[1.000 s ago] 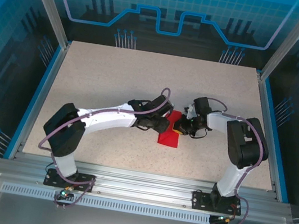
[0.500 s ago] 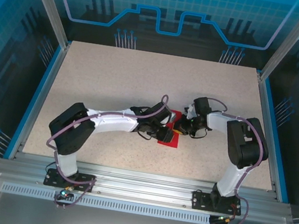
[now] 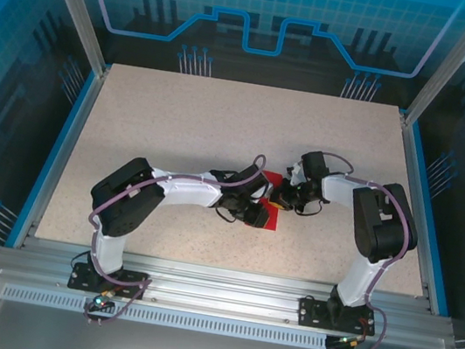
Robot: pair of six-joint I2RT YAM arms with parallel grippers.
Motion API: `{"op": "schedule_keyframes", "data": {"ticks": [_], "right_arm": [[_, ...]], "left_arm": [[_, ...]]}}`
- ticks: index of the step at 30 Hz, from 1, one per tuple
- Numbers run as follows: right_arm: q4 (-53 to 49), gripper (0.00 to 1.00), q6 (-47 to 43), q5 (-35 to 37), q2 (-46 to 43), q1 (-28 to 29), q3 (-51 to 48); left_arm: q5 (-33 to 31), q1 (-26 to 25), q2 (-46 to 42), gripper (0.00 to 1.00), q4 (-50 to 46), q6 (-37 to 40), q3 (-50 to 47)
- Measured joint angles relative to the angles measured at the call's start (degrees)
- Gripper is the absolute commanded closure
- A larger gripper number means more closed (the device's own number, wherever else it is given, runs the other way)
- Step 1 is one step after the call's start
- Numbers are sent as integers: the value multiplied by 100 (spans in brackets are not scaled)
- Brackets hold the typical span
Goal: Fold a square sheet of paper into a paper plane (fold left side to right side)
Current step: Fold the triangle a second time at the center of the table.
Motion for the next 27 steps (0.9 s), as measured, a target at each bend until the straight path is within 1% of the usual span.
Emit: {"op": "schedule_keyframes", "data": {"ticks": [24,27], "right_arm": [[-4,91,-59,-9,9,-4,4],[-13,91,-61,-7,9,-4,7]], "left_arm": [[4,105,0,67,-28,-195,-92],[4,107,2,69,-28,-245,-94]]}}
